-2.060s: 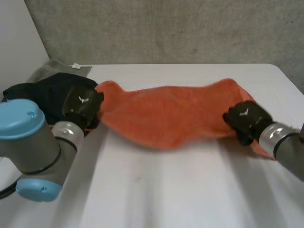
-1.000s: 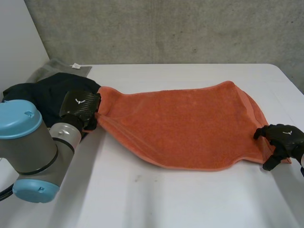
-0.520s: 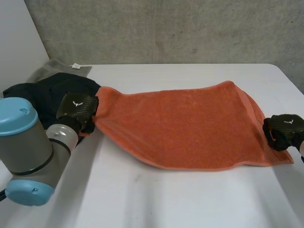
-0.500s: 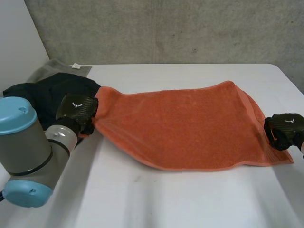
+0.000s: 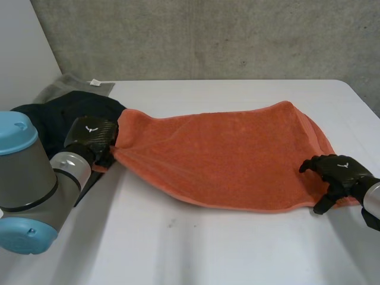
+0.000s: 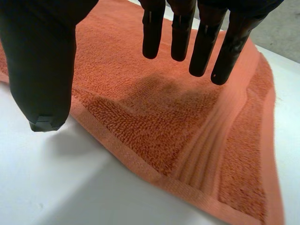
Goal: Fold the laundry.
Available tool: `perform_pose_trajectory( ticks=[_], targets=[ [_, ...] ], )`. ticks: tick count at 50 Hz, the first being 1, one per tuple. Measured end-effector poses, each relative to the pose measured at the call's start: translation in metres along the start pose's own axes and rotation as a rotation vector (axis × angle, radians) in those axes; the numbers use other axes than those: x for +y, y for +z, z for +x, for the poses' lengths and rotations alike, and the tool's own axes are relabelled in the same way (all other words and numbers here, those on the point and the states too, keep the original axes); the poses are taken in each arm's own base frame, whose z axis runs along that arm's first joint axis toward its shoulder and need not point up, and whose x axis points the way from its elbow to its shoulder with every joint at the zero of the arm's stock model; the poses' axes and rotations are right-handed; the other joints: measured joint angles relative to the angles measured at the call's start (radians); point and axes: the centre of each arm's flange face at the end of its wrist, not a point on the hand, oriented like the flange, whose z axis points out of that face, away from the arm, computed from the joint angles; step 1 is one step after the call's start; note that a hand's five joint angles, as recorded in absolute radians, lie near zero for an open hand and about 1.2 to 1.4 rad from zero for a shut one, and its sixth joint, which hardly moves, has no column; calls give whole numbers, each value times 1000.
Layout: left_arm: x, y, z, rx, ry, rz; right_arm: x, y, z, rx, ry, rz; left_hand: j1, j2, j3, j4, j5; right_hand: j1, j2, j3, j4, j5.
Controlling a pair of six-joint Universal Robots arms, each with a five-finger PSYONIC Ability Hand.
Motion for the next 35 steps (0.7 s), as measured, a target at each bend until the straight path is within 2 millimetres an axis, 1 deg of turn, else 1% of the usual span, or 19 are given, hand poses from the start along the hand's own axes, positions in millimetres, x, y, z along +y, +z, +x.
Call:
perform_pose_trajectory(
  ticks=[9,15,27,35],
  targets=[
    [0,1,-2,-5,-3,0,4,13,-5,-24,-28,-2,0,0,0,0,0,65,105,90,81,58],
    [0,2,-3,-10,-10,-1,3,19,-6,-11,-73,0,0,0,0,0,0,164,224,206,197,164],
    [1,4,-8,-23,-14,-3,2,27,11,101,-153,8,0,0,0,0,0,221,286,271,262,225],
    [2,6,-14,-41,-17,-7,-1,29,18,127,-164,10,0,0,0,0,0,221,287,271,262,227]
  ],
)
